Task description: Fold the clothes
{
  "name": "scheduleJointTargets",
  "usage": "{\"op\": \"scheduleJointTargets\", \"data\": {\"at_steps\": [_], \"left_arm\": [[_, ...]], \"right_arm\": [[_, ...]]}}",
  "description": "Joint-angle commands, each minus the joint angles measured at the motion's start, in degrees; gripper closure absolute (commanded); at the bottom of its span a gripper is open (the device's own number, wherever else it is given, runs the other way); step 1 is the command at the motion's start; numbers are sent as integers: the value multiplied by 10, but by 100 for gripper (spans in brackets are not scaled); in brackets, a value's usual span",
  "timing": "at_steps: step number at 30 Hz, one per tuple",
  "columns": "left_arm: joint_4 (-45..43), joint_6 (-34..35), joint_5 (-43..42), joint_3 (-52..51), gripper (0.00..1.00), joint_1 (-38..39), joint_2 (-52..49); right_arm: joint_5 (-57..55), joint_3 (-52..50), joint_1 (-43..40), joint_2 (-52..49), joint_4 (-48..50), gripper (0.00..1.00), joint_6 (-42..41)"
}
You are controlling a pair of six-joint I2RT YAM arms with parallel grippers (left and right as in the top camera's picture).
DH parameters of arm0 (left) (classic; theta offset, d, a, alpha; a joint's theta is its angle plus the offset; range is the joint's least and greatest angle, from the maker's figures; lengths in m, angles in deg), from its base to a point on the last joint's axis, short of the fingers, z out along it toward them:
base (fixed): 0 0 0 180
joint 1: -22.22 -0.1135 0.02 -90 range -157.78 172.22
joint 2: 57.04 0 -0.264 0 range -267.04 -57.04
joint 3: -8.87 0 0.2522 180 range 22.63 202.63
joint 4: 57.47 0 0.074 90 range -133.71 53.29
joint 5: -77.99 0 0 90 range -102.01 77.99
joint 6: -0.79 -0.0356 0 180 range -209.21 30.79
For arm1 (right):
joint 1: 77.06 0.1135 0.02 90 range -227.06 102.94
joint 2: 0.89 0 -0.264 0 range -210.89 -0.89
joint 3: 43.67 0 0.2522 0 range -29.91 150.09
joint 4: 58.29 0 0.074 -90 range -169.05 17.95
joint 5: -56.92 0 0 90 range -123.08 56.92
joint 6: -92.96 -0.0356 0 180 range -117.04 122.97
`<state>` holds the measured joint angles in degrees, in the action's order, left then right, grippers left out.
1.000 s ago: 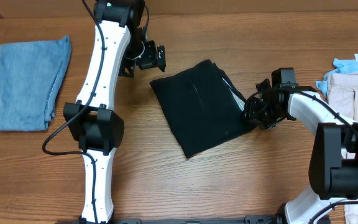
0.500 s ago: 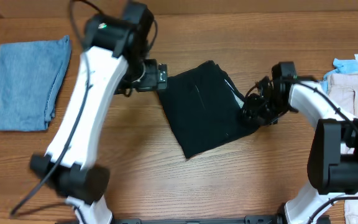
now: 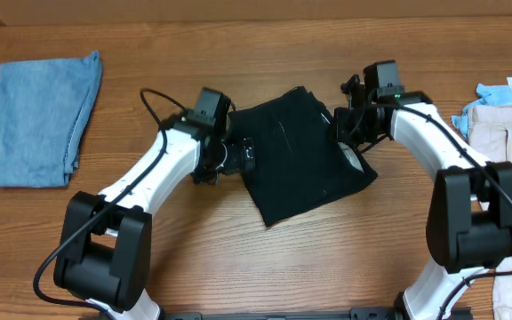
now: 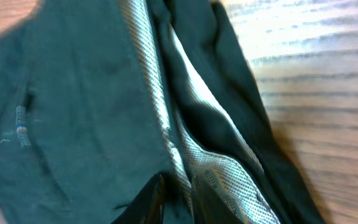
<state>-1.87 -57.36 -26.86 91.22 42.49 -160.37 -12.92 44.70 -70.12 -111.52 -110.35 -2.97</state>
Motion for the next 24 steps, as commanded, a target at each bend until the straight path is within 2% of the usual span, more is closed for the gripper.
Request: {"op": "scheduleJointTargets", "data": {"at_steps": [1, 5, 9, 12, 17, 21, 24], "left_arm": [[-54, 39, -77, -49, 0, 6, -2], [-83, 47, -73, -56, 0, 33, -2], [-102, 105, 10, -56, 0, 85, -2], [-102, 123, 20, -56, 0, 95, -2], [-114, 203, 63, -88, 0, 95, -2], [-246, 209, 38, -142, 2, 96, -2], [-305, 209, -16, -155, 11, 96, -2]], "right_arm": [[-8, -50, 1, -28, 50, 83, -1], [-6, -65, 1, -47, 70, 83, -1], [5, -65, 1, -47, 67, 83, -1], [5, -65, 2, -47, 66, 83, -1], [5, -65, 1, -47, 64, 83, -1], [26, -65, 1, -47, 64, 83, -1], [26, -65, 1, -47, 64, 83, -1]]}}
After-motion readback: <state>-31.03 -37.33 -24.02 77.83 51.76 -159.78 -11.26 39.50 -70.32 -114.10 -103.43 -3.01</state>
